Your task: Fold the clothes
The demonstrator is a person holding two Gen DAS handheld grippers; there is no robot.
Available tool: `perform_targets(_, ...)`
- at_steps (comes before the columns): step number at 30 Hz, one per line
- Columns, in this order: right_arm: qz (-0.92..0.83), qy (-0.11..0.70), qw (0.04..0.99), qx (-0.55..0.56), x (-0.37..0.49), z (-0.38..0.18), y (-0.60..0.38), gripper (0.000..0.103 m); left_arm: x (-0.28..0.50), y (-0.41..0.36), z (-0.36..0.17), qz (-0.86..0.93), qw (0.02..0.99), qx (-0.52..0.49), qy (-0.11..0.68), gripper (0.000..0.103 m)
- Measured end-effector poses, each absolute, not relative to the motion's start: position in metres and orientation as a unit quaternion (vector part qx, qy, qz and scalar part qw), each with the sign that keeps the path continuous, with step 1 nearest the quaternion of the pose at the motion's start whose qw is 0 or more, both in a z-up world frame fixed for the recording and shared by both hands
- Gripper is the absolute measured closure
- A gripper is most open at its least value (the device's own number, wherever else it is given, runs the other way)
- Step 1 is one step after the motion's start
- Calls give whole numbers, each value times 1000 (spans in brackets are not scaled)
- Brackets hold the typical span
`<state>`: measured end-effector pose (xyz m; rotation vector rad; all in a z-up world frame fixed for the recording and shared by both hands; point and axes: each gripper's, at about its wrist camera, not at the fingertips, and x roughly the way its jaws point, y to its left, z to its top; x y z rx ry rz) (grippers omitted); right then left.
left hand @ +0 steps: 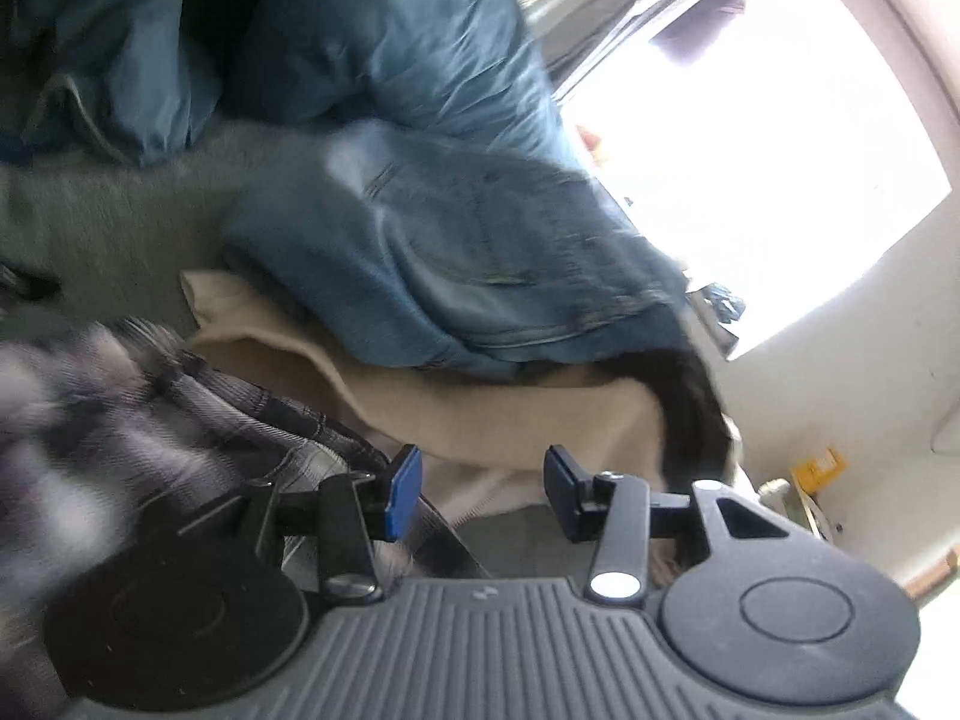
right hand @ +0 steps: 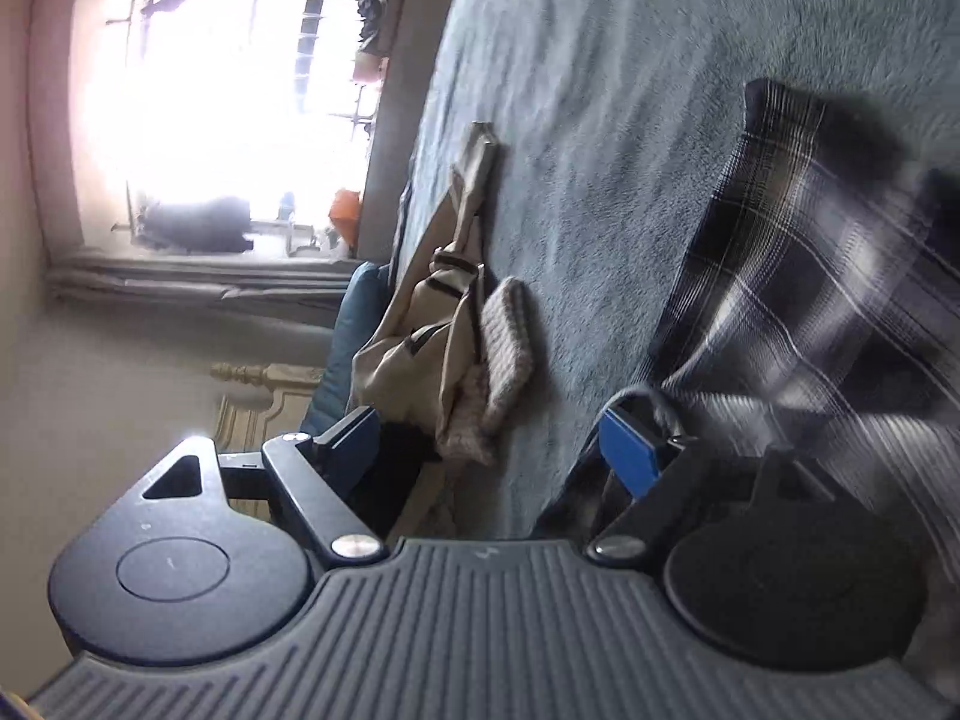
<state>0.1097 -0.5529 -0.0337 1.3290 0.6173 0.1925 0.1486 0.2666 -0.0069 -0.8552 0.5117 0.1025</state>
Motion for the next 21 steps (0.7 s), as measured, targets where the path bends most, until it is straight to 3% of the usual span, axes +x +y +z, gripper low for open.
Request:
perform_targets(9,163,328,754,545,6,10,-490,22,4,276,44,44,892,-383,235,55)
perform_targets(14,194,390,708,556,-24,-35,-422,22,-52,280,31,48,897,-371,234,53)
perform_targets(21,142,411,697,570,-19,-103,-357,22,-73,281,-41,67,883,-393,247,53)
